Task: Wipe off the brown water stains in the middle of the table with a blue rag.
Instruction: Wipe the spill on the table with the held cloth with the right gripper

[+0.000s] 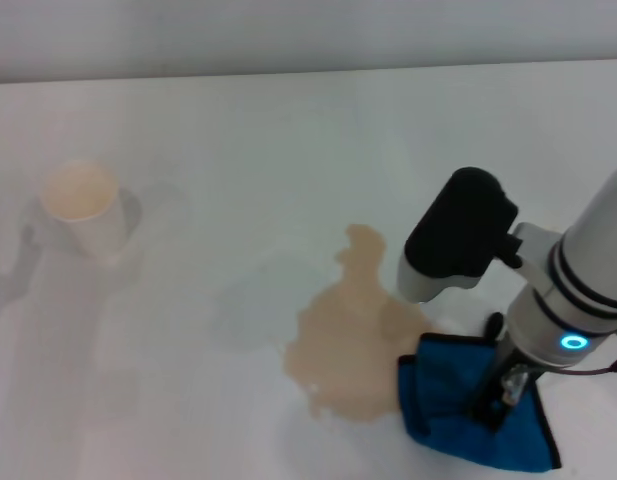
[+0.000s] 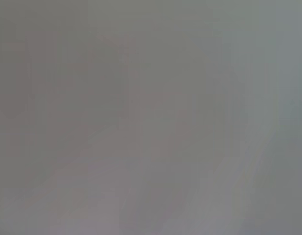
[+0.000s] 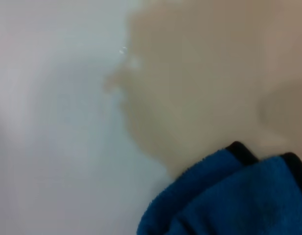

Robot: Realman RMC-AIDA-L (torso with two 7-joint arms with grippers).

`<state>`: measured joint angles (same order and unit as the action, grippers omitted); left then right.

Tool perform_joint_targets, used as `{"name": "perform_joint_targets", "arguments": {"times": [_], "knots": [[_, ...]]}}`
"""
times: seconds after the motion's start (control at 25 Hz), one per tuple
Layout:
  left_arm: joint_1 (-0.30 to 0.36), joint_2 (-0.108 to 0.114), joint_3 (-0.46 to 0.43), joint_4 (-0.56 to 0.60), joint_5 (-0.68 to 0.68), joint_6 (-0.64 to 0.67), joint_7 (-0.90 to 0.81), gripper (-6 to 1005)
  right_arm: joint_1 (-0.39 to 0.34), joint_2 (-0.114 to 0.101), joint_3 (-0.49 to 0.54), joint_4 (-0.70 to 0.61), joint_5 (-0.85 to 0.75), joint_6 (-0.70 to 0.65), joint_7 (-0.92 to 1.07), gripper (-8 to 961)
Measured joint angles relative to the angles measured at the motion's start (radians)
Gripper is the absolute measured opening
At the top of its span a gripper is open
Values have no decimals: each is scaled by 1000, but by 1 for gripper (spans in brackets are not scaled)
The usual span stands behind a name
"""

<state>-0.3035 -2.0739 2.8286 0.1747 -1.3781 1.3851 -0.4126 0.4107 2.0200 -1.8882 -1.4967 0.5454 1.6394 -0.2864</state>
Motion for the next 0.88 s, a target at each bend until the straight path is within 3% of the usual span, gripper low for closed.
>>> {"name": "perform_joint_targets", "arguments": {"times": [0.88], "knots": [[-11, 0, 0, 0, -3, -2, 0, 887, 86, 3, -62, 100, 105, -111, -96, 56]]}}
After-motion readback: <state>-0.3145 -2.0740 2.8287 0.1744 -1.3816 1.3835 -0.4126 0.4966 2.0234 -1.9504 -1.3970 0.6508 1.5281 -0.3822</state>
